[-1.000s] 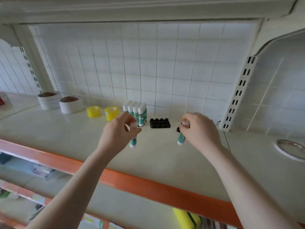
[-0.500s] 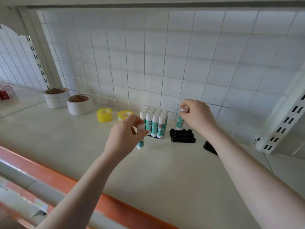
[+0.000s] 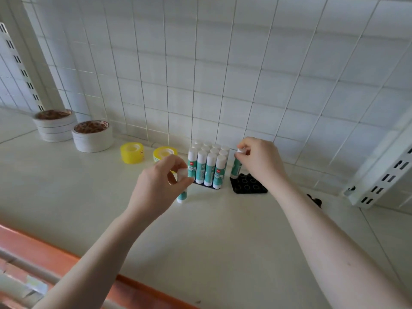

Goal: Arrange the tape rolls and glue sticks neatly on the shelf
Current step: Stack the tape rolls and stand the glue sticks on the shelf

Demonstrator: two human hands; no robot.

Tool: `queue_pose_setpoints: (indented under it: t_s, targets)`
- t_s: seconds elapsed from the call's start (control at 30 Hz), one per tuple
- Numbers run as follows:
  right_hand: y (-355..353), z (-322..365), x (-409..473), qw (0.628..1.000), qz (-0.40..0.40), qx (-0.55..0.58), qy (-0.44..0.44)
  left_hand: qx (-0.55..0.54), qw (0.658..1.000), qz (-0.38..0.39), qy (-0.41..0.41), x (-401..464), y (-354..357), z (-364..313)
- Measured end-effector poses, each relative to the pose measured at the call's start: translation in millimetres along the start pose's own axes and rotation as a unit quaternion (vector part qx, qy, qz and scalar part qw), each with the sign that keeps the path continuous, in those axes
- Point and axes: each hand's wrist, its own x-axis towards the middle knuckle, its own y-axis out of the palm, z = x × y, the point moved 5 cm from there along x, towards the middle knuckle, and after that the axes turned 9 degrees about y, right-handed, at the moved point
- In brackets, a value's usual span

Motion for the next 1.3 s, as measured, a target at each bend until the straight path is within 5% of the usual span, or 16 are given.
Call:
queue_pose_setpoints:
  t_s: [0.97, 1.3]
  targets:
    - [-7.5, -9.6, -12.2, 0.998, -0.06, 0.006, -0.002, -0.014, 0.999, 0.031, 0.023, 5.2, -1.3, -13.8]
    - [-30.0, -65.4, -48.0, 0.963, -0.012, -0.269, -0.002, -0.022, 0.992, 0.089, 0.086, 39.2, 17.0, -66.8]
